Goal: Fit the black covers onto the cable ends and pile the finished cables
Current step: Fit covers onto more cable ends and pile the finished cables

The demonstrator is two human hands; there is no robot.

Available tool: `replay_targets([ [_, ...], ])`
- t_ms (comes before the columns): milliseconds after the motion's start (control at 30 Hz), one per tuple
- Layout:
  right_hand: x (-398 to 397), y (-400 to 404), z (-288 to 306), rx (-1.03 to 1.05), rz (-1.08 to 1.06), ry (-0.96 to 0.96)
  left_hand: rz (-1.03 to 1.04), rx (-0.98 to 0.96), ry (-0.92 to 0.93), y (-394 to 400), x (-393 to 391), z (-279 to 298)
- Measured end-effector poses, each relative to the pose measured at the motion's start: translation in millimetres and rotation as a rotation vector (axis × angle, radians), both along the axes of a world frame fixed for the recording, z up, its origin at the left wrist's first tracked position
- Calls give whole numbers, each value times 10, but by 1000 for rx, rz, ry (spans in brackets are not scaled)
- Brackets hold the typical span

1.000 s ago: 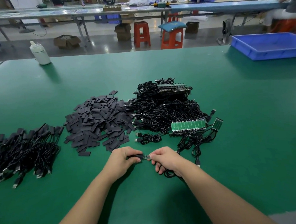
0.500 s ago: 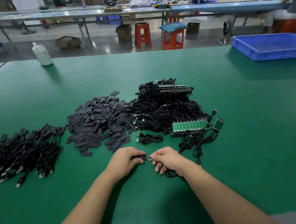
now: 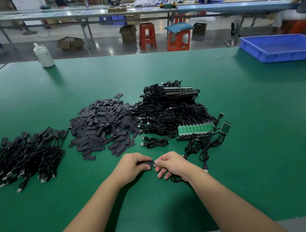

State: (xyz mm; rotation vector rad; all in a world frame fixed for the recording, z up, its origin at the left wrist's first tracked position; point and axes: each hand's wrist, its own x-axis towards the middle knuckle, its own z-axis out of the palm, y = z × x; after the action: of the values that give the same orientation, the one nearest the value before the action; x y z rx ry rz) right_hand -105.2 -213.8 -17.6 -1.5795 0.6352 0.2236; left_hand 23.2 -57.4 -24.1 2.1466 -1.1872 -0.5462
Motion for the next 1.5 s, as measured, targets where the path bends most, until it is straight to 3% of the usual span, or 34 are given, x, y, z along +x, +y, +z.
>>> replay_targets([
  [133,-8,-9,-3,9,-4,-12,-42,41,-132,-65,-52,21],
  [367,-14,-13,-12,68,9,-31,69,-91,11,-33,-134,-49],
  [600,-19,-33,-8,74,26,-29,15,-82,-49,-55,-166,-12],
  [767,-32,-49,3,93,28,-31,90,-154,52,-51,-201,-35],
  [1033,-40,-44,30,73,52,-16,-22,-69,-96,-60,-195,31],
  [1500,-48,-76,3,128,39,-49,25,-129,-73,-94,-224,12],
])
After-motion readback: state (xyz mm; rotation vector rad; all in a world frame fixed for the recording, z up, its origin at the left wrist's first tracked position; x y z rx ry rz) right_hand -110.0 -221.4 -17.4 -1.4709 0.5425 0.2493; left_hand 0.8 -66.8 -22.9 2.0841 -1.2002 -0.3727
